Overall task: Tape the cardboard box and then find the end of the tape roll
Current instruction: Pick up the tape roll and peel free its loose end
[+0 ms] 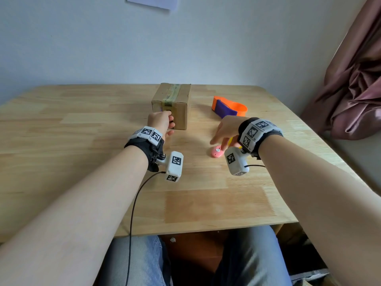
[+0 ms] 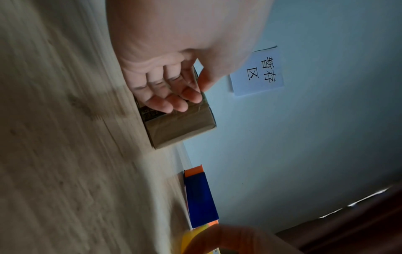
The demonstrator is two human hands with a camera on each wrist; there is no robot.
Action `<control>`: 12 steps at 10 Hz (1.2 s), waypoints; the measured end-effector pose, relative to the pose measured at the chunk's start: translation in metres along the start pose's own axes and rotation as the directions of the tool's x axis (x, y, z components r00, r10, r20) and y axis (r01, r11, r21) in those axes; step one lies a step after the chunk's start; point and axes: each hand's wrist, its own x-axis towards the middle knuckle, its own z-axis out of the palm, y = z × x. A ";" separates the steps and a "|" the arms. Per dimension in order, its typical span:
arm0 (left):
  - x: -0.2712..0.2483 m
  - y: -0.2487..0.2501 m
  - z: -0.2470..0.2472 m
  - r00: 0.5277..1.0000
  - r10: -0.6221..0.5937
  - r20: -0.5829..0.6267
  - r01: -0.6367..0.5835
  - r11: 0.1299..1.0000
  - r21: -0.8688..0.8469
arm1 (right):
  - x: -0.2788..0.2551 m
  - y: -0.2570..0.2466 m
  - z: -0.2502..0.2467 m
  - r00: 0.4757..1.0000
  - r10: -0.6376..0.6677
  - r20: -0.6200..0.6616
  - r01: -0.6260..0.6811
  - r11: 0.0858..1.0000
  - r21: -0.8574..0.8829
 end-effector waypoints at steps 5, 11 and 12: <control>0.027 0.020 -0.030 0.987 0.087 -0.138 -0.067 0.987 0.143 | 0.039 -0.057 0.004 0.991 -0.104 -0.082 0.120 0.968 0.219; -0.004 0.038 -0.013 0.992 0.026 -0.120 0.012 0.954 0.300 | -0.008 -0.065 -0.008 0.994 -0.062 -0.092 0.091 0.925 0.369; -0.001 0.067 -0.011 0.981 0.150 -0.125 -0.093 0.923 0.373 | -0.012 -0.064 -0.031 0.974 -0.022 -0.227 0.137 0.851 0.507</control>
